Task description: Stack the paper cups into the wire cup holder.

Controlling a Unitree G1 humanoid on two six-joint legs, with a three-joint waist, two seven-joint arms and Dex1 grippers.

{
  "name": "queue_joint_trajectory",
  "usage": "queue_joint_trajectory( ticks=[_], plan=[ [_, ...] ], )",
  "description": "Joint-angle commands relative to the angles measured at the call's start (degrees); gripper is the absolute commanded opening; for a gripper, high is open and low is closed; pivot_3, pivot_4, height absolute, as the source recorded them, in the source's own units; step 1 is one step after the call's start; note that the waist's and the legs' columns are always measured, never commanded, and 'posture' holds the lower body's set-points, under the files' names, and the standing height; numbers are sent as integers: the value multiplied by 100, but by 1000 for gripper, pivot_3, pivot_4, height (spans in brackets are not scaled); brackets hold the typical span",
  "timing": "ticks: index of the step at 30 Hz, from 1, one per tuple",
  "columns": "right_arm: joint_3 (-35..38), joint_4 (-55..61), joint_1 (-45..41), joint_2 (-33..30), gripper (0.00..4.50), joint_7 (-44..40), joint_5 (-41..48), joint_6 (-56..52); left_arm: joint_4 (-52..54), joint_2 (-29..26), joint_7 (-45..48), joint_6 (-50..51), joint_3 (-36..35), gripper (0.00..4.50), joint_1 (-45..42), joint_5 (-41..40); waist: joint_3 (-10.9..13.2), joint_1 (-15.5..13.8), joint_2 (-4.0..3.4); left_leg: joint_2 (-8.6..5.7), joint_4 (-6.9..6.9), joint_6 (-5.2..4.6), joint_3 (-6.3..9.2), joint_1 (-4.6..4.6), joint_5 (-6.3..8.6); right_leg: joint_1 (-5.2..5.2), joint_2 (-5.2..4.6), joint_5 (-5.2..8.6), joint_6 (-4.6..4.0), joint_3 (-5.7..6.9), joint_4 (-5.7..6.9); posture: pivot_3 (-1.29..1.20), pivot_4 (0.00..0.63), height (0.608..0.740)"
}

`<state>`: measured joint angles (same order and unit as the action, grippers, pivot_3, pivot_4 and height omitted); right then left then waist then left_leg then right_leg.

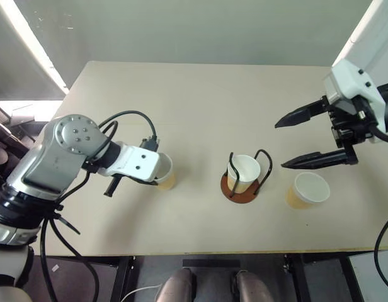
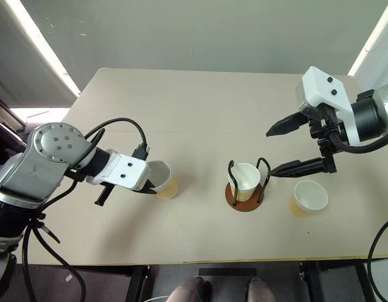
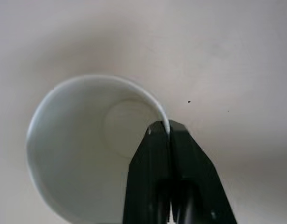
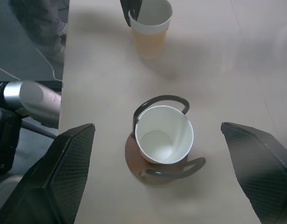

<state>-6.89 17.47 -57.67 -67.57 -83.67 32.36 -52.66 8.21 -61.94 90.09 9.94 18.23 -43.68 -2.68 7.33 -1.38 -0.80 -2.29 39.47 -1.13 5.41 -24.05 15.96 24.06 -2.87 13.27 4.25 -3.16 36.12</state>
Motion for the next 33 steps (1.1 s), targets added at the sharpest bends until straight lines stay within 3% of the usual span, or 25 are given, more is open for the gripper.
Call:
queue_joint_trajectory(
  ticks=[1, 6, 13, 17, 25, 33],
  plan=[
    [374, 136, -5, -167, 4500, 54, 157, -67, -52, 7, 241, -7, 29, 45, -304, -216, 0, 0, 0, 0, 1, 0, 0, 0, 0, -1, 0, 0, 0, 0, -1, 0, 150, 740],
    [614, 153, 385, -274, 4500, 144, 179, 93, -919, 484, 241, 32, 109, 45, -1225, -204, -1, -33, 2, 1, 5, 0, 1, 0, 0, -2, -1, 0, 0, 2, 2, 0, 150, 740],
    [940, 257, 958, -360, 4500, 302, 314, 143, -2233, 1526, 241, 600, 313, 45, -2863, -1043, 0, -30, 3, -4, 21, -7, 1, -12, 4, -3, -10, -3, 6, 6, 13, 0, 150, 740],
    [1117, 388, 1141, -475, 4500, 388, 443, 48, -2774, 1892, 241, 442, 613, 45, -3479, -1401, 0, -23, 3, -2, 13, -7, -1, -20, 4, 1, -8, -6, 11, 7, 18, 0, 150, 740],
    [1615, 739, 1663, -952, 4500, 484, 760, -214, -3458, 2549, 241, 65, 1365, 45, -4365, -2118, 1, -70, 3, -1, 11, -12, 1, -41, 7, 5, -10, -12, 28, 9, -10, 0, 150, 740],
    [2033, 1042, 2083, -1035, 4500, 839, 1046, -434, -3558, 2901, 241, -329, 2023, 45, -4557, -2489, 2, -86, 3, -1, 17, -15, -10, -42, 9, 6, -10, -12, 44, 2, -9, 0, 150, 740]
  ],
)
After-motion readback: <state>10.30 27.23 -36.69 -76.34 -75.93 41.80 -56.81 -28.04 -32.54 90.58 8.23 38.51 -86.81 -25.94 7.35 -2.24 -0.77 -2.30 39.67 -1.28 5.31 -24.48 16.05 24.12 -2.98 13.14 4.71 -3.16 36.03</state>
